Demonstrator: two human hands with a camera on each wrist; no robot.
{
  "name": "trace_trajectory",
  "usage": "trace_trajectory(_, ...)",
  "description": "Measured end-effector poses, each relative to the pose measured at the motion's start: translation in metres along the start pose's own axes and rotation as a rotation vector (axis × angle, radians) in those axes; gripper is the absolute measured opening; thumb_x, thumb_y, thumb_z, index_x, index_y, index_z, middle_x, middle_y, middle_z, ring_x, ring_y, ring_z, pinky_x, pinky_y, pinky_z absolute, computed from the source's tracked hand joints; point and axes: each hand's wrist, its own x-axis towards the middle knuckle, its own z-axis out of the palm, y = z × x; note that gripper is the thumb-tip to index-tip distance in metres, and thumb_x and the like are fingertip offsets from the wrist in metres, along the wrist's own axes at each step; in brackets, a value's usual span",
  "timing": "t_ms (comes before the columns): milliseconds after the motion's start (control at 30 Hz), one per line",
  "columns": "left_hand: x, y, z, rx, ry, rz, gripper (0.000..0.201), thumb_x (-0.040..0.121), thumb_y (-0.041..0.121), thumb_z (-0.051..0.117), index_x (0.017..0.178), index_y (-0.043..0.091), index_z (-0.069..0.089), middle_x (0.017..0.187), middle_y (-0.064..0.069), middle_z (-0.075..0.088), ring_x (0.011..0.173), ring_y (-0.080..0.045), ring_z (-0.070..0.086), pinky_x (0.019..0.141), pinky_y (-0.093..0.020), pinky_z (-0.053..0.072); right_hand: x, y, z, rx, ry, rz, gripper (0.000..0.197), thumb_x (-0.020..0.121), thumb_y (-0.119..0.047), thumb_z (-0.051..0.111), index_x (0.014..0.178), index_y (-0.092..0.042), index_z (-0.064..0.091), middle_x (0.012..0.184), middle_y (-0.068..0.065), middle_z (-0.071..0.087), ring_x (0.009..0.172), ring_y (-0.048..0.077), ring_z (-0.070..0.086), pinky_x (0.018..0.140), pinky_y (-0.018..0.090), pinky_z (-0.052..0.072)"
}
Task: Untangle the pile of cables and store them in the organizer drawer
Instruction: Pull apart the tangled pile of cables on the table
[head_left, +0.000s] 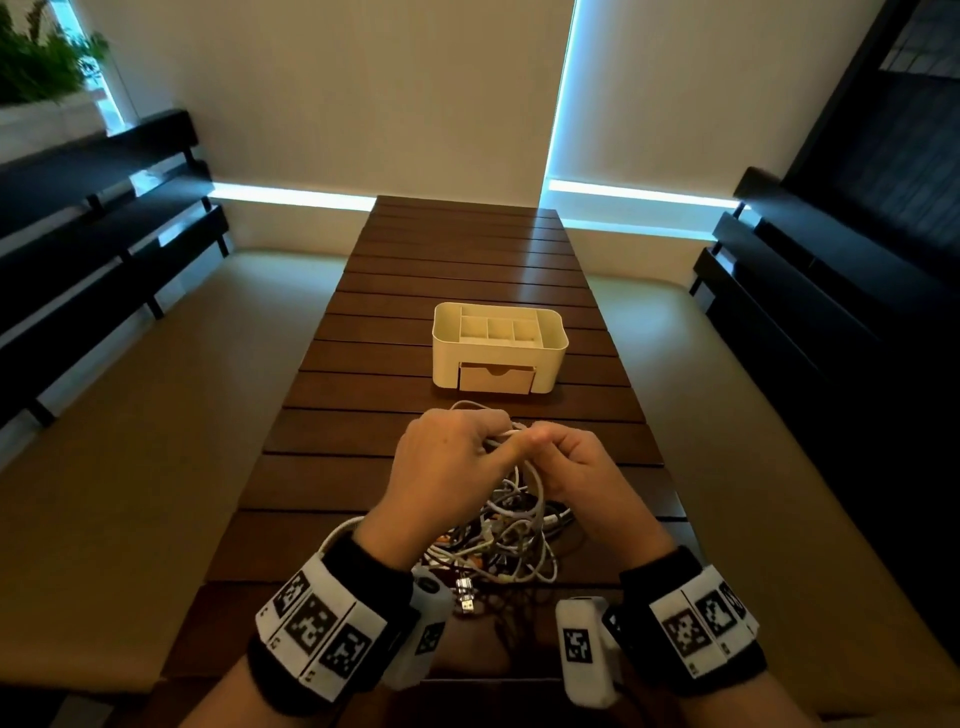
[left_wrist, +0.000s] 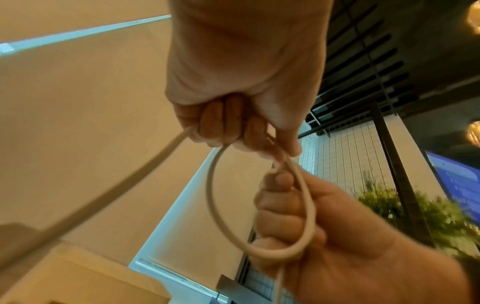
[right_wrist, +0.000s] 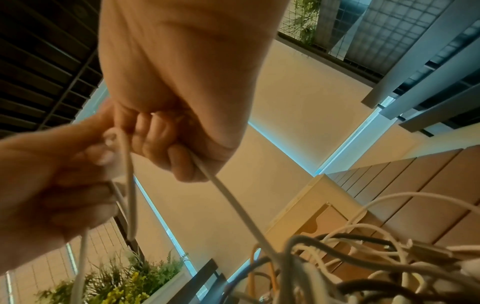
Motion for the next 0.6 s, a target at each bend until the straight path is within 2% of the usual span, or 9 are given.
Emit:
trace_trajectory(67, 0.001, 0.003, -0.003, -0.234, 0.055, -0.009, 0.047, 0.081, 0.065, 0.050, 0.052, 0.028, 0.053, 0.047, 0.010, 0.049, 0.045, -0.004, 0.045, 0.048, -0.023, 0.040, -0.001, 0.005, -0.004, -0.031, -0.034, -0.012, 0.027, 0.091, -0.032, 0.045, 0.071, -0.027, 0.063, 0.053, -0.010, 0.052, 0.048, 0.001, 0.044, 0.049, 0.013, 0.037)
trace_trajectory(133, 0.005, 0.007, -0.011, -0.499, 0.139, -0.041, 0.043, 0.082, 0.054, 0.051, 0.053, 0.024, 0.055, 0.048, 0.008, 0.049, 0.046, -0.005, 0.044, 0.049, -0.020, 0.040, -0.002, 0.016, -0.009, -0.026, -0.071, -0.016, 0.030, 0.094, -0.026, 0.045, 0.067, -0.028, 0.059, 0.054, -0.009, 0.047, 0.049, 0.005, 0.040, 0.051, 0.014, 0.036)
trace_trajectory(233, 0.008, 0.015, -0.023, -0.670, 0.217, -0.015, 0.044, 0.087, 0.042, 0.053, 0.053, 0.015, 0.054, 0.051, 0.000, 0.051, 0.050, -0.015, 0.047, 0.052, -0.021, 0.042, -0.003, 0.036, -0.014, -0.071, -0.078, 0.016, 0.031, 0.094, -0.023, 0.046, 0.066, -0.029, 0.057, 0.053, -0.008, 0.047, 0.049, 0.007, 0.040, 0.054, 0.017, 0.037)
trace_trajectory(333, 0.010, 0.020, -0.036, -0.895, 0.332, -0.053, 0.042, 0.090, 0.032, 0.052, 0.050, 0.019, 0.053, 0.050, 0.008, 0.047, 0.050, -0.009, 0.043, 0.052, -0.017, 0.040, -0.004, 0.052, -0.017, -0.171, -0.096, 0.066, 0.027, 0.094, -0.024, 0.048, 0.069, -0.029, 0.057, 0.055, -0.008, 0.051, 0.052, 0.008, 0.046, 0.059, 0.018, 0.041)
trace_trajectory(500, 0.008, 0.024, -0.051, -1.115, 0.439, -0.029, 0.044, 0.090, 0.031, 0.048, 0.048, 0.022, 0.054, 0.047, 0.010, 0.045, 0.046, -0.005, 0.041, 0.052, -0.018, 0.041, -0.005, 0.068, -0.025, -0.278, -0.079, 0.126, 0.015, 0.093, -0.012, 0.051, 0.081, -0.016, 0.058, 0.072, -0.003, 0.061, 0.071, 0.008, 0.059, 0.073, 0.020, 0.047)
trace_trajectory(600, 0.007, 0.027, -0.057, -1.215, 0.477, -0.028, 0.041, 0.085, 0.039, 0.059, 0.048, 0.022, 0.052, 0.046, 0.010, 0.045, 0.046, -0.006, 0.040, 0.053, -0.020, 0.042, -0.006, 0.073, -0.025, -0.306, -0.031, 0.127, 0.012, 0.090, -0.007, 0.054, 0.086, -0.015, 0.061, 0.083, -0.004, 0.063, 0.083, 0.007, 0.062, 0.080, 0.021, 0.050)
